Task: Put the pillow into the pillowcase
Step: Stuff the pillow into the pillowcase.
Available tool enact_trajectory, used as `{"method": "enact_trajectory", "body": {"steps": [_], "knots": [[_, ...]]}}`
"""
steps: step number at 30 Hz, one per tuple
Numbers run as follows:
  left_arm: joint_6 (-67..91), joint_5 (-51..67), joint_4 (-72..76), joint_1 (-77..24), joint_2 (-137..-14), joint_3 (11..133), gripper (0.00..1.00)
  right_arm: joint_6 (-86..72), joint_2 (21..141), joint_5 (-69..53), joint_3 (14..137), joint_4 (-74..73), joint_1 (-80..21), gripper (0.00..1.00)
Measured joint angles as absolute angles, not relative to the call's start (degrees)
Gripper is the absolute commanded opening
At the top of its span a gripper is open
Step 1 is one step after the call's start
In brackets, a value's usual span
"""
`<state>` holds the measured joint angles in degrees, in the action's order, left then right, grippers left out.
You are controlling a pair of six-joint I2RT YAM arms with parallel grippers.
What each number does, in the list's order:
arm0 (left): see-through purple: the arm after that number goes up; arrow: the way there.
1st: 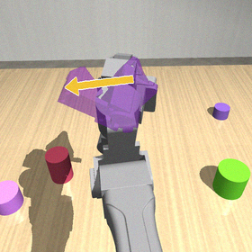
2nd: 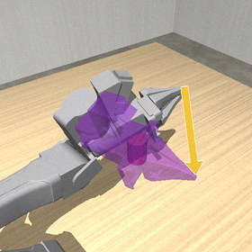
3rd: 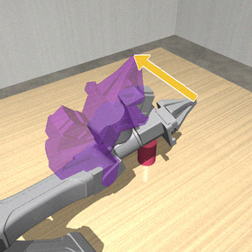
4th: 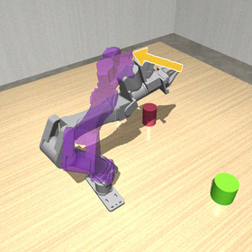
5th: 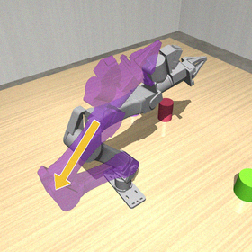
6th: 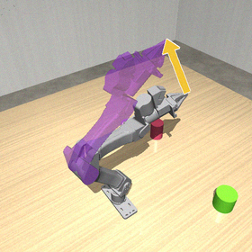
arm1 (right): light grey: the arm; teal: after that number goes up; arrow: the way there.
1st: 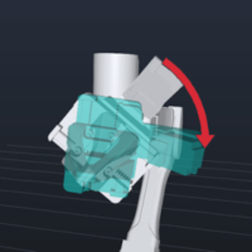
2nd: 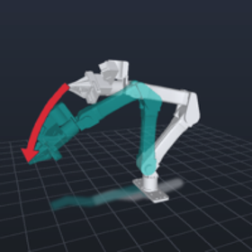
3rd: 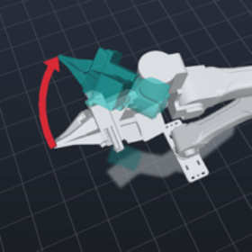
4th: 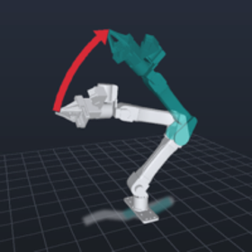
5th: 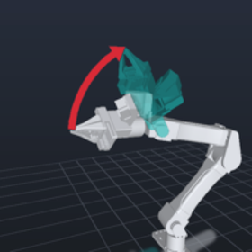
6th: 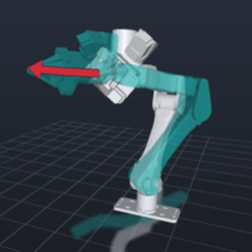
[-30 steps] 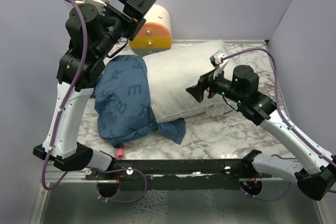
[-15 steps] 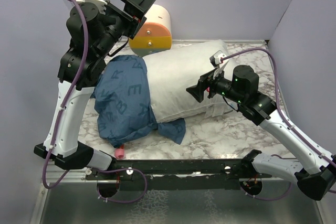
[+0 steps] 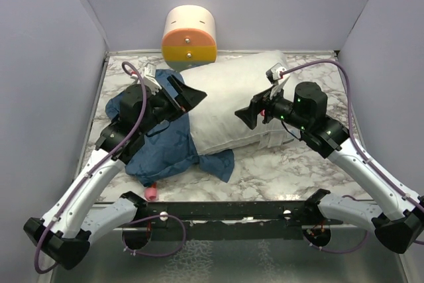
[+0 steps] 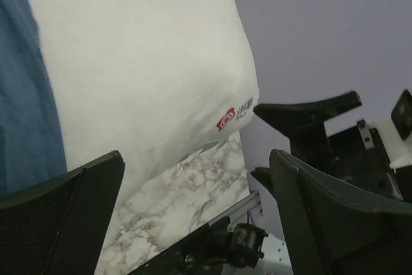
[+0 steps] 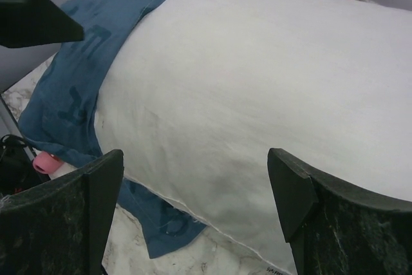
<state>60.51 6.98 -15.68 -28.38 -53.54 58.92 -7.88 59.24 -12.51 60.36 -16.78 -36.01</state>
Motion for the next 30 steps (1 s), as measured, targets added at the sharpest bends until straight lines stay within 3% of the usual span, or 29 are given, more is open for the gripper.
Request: {"method": "enact_trajectory", "body": {"steps": [7,15,18,20,22,23,27,30], "knots": [[50.2,0.2,-36.1,-34.9,-55.3,71.3,0.67,-9.2,59.8,-13.8,60.1,-17.1,-32.6,0.93],[44.3,-8.7,-48.6,-34.9,-65.3,73.6,0.65,-6.4,73.3,-19.9,66.6,-21.7,-31.8,0.92],[43.2,-10.3,-49.2,-34.9,-66.9,71.2,0.56,-5.1,75.7,-21.1,68.6,-23.0,-31.8,0.92],[42.7,-10.8,-49.3,-34.9,-66.7,70.1,0.41,-4.2,76.5,-21.7,69.5,-23.1,-31.8,0.91],[42.2,-10.8,-48.8,-34.9,-66.7,69.1,0.21,-3.7,77.2,-22.0,69.7,-23.1,-31.8,0.88],[41.9,-10.7,-48.8,-34.9,-66.9,68.7,0.16,-3.3,77.8,-22.0,69.7,-23.0,-31.8,0.86],[40.9,-10.9,-49.5,-34.9,-67.4,68.7,0.11,-2.4,80.7,-22.0,69.6,-22.0,-31.8,0.79],[40.2,-11.2,-51.2,-34.9,-67.2,69.5,0.01,-2.0,82.6,-22.2,69.6,-20.8,-31.8,0.60]]}}
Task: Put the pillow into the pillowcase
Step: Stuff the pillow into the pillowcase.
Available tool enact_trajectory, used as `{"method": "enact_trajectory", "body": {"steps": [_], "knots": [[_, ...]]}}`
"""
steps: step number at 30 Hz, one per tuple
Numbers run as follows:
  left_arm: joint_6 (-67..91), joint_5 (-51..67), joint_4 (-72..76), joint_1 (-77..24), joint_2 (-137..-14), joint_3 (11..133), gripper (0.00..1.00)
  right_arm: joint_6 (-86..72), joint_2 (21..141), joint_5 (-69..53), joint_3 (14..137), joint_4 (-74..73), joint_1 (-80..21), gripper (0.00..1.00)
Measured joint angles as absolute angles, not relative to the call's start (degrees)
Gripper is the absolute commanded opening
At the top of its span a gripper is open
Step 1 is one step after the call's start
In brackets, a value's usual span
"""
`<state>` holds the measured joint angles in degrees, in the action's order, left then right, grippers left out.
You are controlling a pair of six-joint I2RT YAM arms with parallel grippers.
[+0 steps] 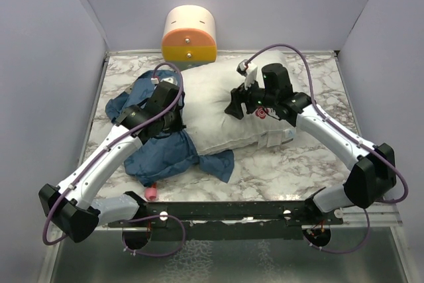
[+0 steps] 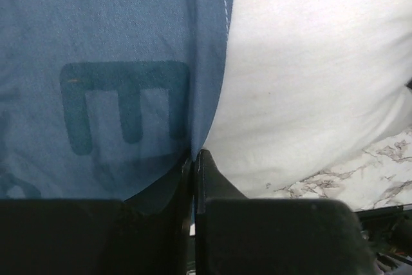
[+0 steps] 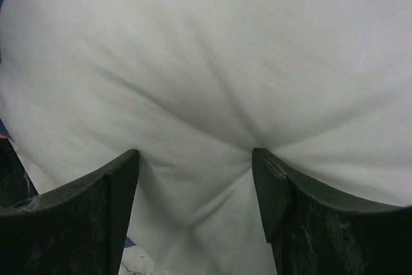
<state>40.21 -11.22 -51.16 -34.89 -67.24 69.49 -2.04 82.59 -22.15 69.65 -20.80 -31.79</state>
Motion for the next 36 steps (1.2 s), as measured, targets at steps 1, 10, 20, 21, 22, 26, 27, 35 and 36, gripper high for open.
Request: {"method": "enact_trajectory", "body": {"steps": [1,10,20,21,22,26,27,35,36], "knots": [[39.9,-11.2,-51.7,-34.9,-67.2,70.0,0.00,-1.9,83.2,-22.4,69.6,-20.3,-31.8,0.49],[37.1,-4.3,-54.4,-34.9,-69.8,80.6,0.00,-5.4,88.4,-29.7,69.2,-13.0,-31.4,0.01],[38.7,15.6,-40.1,-29.1,-82.2,85.0,0.00,-22.8,92.2,-39.8,69.4,6.0,-33.9,0.29],[39.1,17.8,-39.1,-27.8,-83.7,85.0,0.00,-22.2,92.7,-38.7,70.1,5.2,-34.0,0.48],[39.4,20.5,-38.0,-26.0,-84.7,84.8,0.00,-21.6,92.7,-38.6,70.2,4.3,-33.6,0.66],[39.5,24.2,-34.1,-20.8,-85.1,82.2,0.00,-12.0,88.0,-36.7,71.0,-3.3,-33.1,0.95],[39.5,24.8,-33.3,-19.7,-84.9,81.4,0.00,-8.9,85.6,-36.4,71.0,-5.2,-33.4,0.96],[39.5,28.3,-29.3,-17.8,-81.7,76.5,0.00,21.4,65.1,-30.5,58.4,-8.2,-34.2,1.00],[39.6,28.5,-29.2,-17.8,-81.4,76.1,0.00,24.6,64.9,-29.3,56.9,-8.5,-34.2,1.00]]}}
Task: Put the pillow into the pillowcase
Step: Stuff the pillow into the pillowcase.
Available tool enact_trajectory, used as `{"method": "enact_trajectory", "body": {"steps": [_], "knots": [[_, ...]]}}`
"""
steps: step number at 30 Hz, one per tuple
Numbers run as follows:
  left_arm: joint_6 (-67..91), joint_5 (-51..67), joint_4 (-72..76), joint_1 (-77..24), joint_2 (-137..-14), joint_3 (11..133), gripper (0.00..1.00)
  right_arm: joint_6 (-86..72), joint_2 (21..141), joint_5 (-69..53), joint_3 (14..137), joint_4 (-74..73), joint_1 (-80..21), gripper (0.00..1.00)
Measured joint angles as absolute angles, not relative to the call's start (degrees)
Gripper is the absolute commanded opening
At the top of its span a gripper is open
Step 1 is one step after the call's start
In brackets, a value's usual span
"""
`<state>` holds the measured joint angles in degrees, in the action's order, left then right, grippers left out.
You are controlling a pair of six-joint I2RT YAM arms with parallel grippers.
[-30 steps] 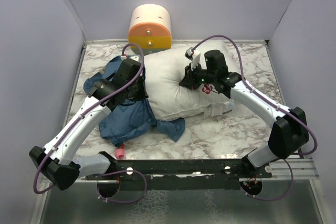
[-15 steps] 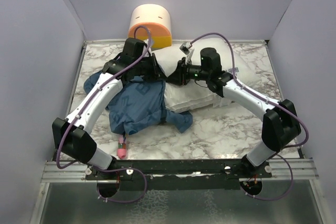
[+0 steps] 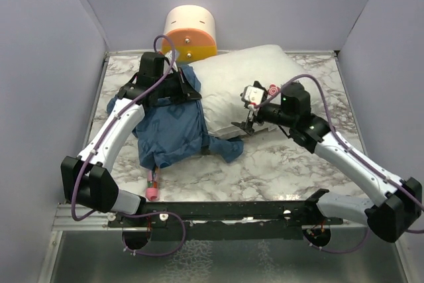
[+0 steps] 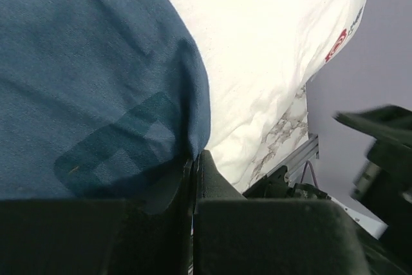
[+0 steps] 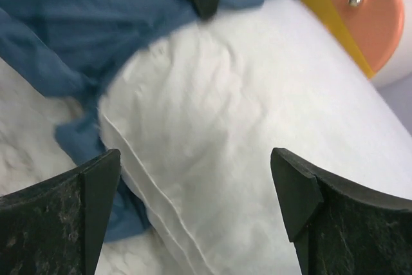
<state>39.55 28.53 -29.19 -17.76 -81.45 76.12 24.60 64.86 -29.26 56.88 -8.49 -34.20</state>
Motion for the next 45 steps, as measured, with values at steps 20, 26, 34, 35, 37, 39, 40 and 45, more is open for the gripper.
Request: {"method": "enact_trajectory", "body": {"steps": [20,26,34,35,37,39,40,45], "knots": [[42.0,37.6,-24.0,-16.8,-86.9,82.7,0.00,25.5,84.6,-19.1,61.1,1.0,-38.5,0.01],[44.2,39.6,-22.7,-18.4,-98.1,99.4,0.00,10.4,85.6,-10.5,66.3,4.6,-43.2,0.01],[43.7,38.0,-19.8,-20.3,-92.1,91.3,0.11,3.0,79.8,-3.4,58.2,6.4,-43.7,0.01],[43.0,37.3,-20.2,-20.3,-90.6,89.1,0.19,2.6,78.7,-3.5,56.5,6.5,-43.6,0.01],[42.1,35.7,-21.6,-20.3,-87.7,85.2,0.31,1.4,77.0,-4.5,53.4,6.6,-43.4,0.01],[41.4,34.3,-22.6,-20.3,-85.4,81.8,0.43,0.1,76.9,-6.0,52.4,6.5,-43.4,0.01],[41.4,33.6,-23.0,-20.3,-84.3,80.5,0.47,-0.6,77.3,-7.0,52.4,6.5,-43.3,0.01],[41.2,29.7,-25.5,-20.4,-77.5,76.2,0.66,-4.6,81.0,-12.9,54.2,6.5,-43.1,0.01]]}}
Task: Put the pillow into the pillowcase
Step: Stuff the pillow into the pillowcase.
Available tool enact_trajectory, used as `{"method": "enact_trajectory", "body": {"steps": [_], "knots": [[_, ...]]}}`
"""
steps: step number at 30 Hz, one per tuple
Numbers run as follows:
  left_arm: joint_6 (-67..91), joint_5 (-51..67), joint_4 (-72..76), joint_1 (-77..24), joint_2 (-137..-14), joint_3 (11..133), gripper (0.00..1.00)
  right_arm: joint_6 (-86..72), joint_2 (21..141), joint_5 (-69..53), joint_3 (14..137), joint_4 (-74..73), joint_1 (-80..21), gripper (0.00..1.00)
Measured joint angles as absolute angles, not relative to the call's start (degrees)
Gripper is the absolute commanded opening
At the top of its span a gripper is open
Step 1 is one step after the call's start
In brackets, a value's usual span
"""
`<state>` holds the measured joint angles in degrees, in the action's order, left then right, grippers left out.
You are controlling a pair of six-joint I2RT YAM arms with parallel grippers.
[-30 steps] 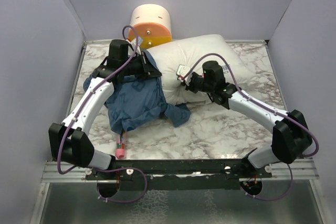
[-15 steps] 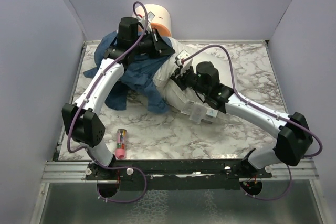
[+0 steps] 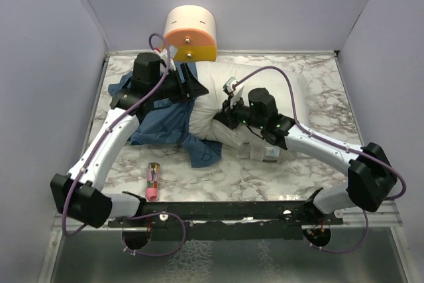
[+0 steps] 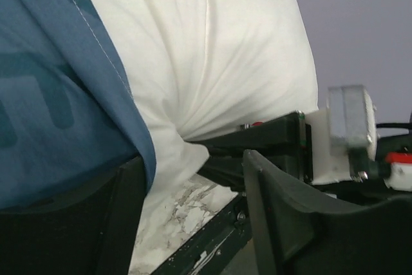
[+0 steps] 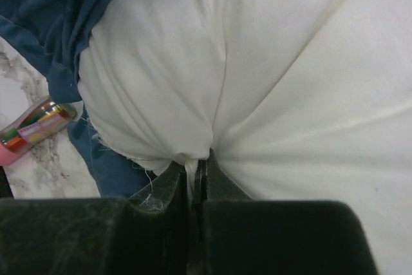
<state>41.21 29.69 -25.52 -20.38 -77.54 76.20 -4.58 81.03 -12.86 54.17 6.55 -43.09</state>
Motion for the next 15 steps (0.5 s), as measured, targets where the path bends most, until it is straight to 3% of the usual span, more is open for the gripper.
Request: {"method": "enact_trajectory", "body": {"steps": [12,15], "knots": [[46.8,16.4,-38.8,-20.8,-44.7,61.8,0.67,-7.2,84.9,-17.9,58.0,6.2,-43.0,0.01],[51.4,16.3,-38.2,-20.8,-38.3,53.2,0.68,-7.9,85.5,-18.6,58.4,6.3,-43.0,0.01]]}}
